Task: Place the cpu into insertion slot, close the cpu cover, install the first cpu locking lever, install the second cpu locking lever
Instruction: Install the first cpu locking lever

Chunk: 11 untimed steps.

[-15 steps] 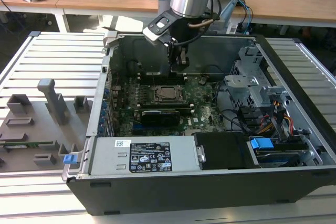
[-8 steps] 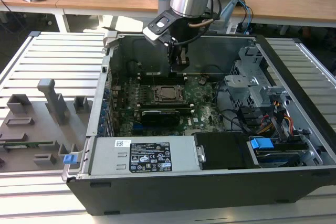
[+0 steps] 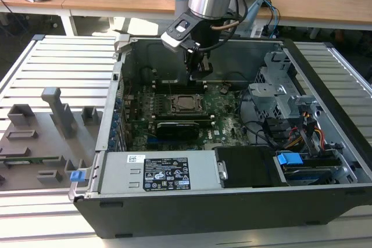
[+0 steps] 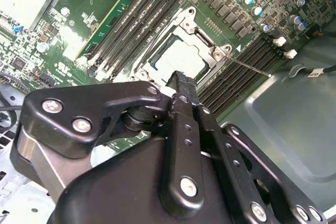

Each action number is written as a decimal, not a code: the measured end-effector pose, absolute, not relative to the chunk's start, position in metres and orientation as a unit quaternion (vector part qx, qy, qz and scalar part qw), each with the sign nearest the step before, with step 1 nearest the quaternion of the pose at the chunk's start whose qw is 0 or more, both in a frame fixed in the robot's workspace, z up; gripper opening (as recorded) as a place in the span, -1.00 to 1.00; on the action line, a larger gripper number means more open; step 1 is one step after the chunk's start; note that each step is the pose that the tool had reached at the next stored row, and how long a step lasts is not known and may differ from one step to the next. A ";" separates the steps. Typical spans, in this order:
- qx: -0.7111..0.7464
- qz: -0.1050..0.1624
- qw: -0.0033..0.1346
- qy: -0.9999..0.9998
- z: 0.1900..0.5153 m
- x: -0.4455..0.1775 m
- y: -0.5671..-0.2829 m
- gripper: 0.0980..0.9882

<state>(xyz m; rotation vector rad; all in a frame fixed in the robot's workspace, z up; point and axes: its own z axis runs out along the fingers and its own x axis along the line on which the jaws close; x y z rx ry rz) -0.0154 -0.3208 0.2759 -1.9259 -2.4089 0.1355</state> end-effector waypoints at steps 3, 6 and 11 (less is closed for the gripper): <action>-0.617 0.044 0.027 -0.785 0.276 -0.015 -0.321 -0.98; -0.604 0.045 0.026 -0.796 0.276 -0.015 -0.321 -0.98; -0.578 0.045 0.025 -0.814 0.276 -0.015 -0.321 -0.98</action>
